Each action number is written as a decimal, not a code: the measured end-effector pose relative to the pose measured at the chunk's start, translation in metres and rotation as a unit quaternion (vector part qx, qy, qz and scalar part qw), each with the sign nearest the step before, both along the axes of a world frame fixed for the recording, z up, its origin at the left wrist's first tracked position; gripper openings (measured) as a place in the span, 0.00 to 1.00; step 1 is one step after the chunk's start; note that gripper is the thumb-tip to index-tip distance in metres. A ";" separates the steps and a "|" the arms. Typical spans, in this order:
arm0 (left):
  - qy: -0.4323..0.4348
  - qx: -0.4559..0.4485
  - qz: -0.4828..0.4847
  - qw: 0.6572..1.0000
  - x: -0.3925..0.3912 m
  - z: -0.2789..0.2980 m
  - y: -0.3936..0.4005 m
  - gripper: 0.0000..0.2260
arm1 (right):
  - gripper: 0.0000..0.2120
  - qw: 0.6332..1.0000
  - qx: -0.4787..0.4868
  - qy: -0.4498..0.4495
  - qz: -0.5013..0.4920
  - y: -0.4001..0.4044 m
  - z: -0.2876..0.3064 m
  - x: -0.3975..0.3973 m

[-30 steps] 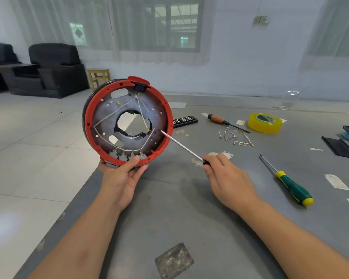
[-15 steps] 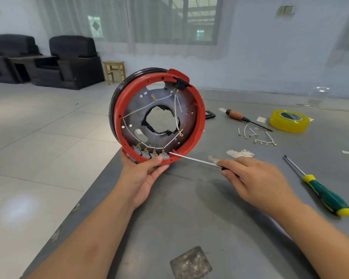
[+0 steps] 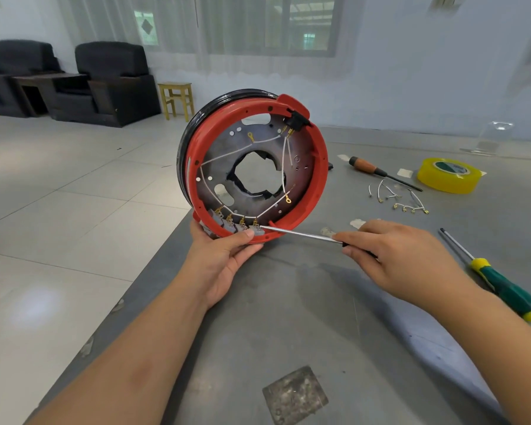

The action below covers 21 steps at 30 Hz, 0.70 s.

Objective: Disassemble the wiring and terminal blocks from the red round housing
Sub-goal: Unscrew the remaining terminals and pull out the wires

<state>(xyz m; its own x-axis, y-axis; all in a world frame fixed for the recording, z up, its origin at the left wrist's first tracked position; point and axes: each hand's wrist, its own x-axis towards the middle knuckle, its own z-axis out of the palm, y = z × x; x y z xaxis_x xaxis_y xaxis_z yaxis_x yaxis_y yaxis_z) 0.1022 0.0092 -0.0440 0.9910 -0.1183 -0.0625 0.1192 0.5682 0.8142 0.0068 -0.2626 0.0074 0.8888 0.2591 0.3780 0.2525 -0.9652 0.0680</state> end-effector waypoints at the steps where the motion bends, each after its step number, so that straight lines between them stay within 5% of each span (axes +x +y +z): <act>1: -0.001 0.001 0.001 1.000 0.000 0.000 0.000 0.38 | 0.19 1.000 -0.014 0.010 0.000 0.001 0.003 0.001; 10: 0.007 0.000 0.011 1.000 0.001 -0.001 -0.001 0.37 | 0.22 0.990 -0.130 0.056 -0.028 0.012 0.029 -0.004; 21: -0.009 0.036 0.011 0.999 0.001 -0.002 -0.002 0.37 | 0.20 0.989 -0.121 0.065 -0.050 0.026 0.028 -0.008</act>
<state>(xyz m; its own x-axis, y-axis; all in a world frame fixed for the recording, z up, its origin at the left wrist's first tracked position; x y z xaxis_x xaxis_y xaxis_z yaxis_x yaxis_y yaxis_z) 0.1033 0.0068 -0.0462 0.9945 -0.0916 -0.0512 0.0911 0.5111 0.8547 -0.0012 -0.2369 0.0358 0.9519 0.2353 0.1960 0.1777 -0.9456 0.2725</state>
